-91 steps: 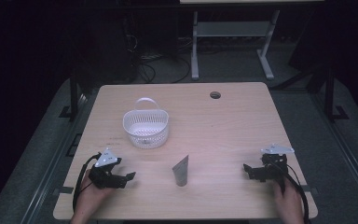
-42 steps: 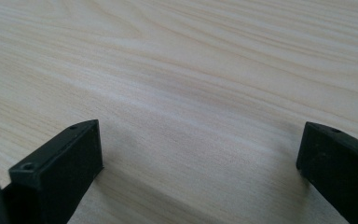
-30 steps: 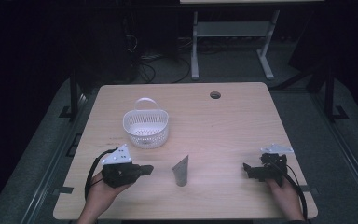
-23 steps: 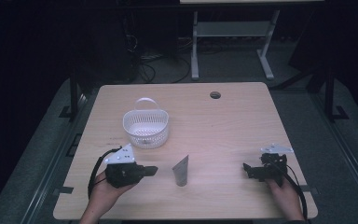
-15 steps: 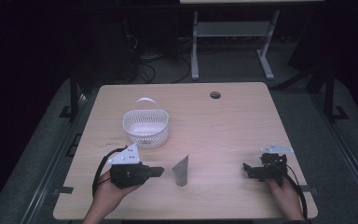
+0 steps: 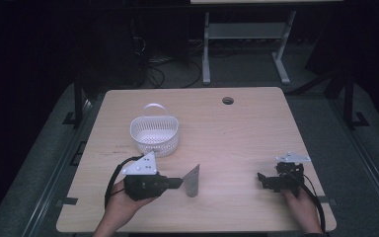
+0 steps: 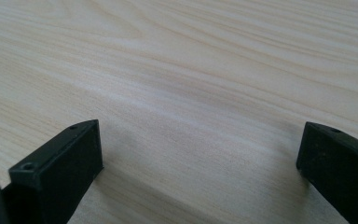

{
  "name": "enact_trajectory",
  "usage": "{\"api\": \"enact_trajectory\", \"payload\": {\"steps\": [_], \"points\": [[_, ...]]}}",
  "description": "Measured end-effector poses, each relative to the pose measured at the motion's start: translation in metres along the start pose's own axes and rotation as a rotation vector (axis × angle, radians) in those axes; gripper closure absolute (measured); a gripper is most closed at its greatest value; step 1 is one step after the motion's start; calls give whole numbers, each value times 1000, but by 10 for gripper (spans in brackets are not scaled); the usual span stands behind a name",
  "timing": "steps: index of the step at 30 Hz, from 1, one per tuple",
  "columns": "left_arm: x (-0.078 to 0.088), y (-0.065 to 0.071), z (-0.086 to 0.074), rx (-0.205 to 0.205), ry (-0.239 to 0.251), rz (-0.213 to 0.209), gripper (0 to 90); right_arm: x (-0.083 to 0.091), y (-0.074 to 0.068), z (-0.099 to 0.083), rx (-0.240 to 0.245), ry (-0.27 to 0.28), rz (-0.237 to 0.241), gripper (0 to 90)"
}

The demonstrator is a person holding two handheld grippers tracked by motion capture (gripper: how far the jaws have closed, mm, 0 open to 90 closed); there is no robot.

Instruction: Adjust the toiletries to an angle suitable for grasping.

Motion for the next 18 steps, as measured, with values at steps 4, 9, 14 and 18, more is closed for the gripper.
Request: {"api": "enact_trajectory", "payload": {"steps": [4, 9, 14, 18], "points": [[-4, -2, -1, 3, -6, 6, 896, 0, 0, 0, 0, 0, 0, 0], [-4, -5, -3, 5, -2, 13, 896, 0, 0, 0, 0, 0, 0, 0], [-3, -8, -4, -4, -11, 36, 896, 0, 0, 0, 0, 0, 0, 0], [-1, -10, -4, -7, -14, 44, 896, 0, 0, 0, 0, 0, 0, 0]]}}
Point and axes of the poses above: each handheld gripper's, and its own axes: x roughly backward along the jaws, z roughly out of its top, y roughly to its right, the point moved 6 cm from there along -x, roughly forward along the jaws, and after that the axes turned 15 degrees about y, right-handed, at the moved point
